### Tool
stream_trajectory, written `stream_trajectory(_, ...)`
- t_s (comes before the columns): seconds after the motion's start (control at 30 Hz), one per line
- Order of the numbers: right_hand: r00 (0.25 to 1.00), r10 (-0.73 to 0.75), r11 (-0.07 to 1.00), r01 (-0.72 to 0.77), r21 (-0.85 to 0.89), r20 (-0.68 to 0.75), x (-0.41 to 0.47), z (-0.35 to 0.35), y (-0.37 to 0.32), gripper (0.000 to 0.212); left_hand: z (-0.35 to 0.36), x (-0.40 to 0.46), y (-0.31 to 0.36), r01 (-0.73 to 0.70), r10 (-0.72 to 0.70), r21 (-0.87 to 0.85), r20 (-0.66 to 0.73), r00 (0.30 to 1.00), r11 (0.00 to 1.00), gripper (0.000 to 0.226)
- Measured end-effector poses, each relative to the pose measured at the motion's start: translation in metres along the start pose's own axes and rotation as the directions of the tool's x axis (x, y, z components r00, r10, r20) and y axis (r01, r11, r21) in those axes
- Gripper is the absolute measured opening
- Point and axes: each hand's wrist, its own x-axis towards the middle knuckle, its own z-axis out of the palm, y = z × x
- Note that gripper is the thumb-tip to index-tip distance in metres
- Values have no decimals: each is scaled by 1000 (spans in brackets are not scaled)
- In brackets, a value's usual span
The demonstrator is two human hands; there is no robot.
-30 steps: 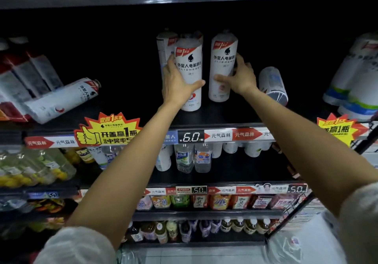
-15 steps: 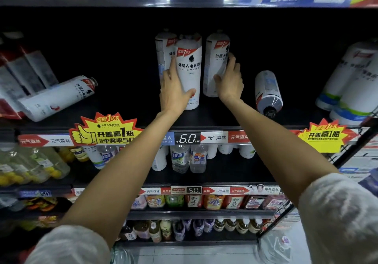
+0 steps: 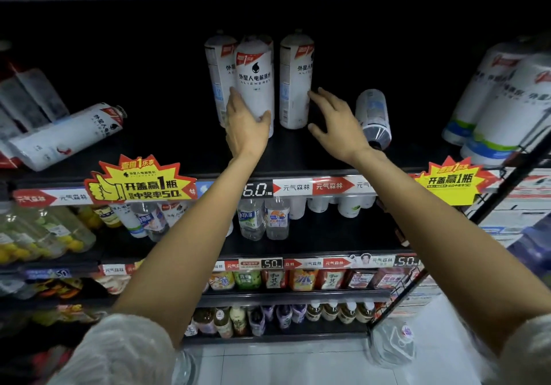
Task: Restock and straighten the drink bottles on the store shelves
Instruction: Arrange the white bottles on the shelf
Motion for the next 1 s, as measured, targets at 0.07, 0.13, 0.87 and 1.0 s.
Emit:
stream_trajectory(0.07,992,-85,995,80,-53,-94,-23,-9,-1,49,-6,-25,4,-2,2,-23,-8,1000,1000,71)
stream_trajectory(0.13,972,-168,985,157,-76,-161,-54,-17,1,39,-12,-64,5,-67,66,-124,-14,998,990,54)
stream_trajectory(0.87,970,236,969,-239,58,52,-219,109,197,48,226,-182,-114,-153,154,-21,194,969,988,74)
stream_trajectory(1.0,972,228,970,-221,99,-55,-190,144,217,60,263,-161,-132,-179,179,-7,36,983,984,83)
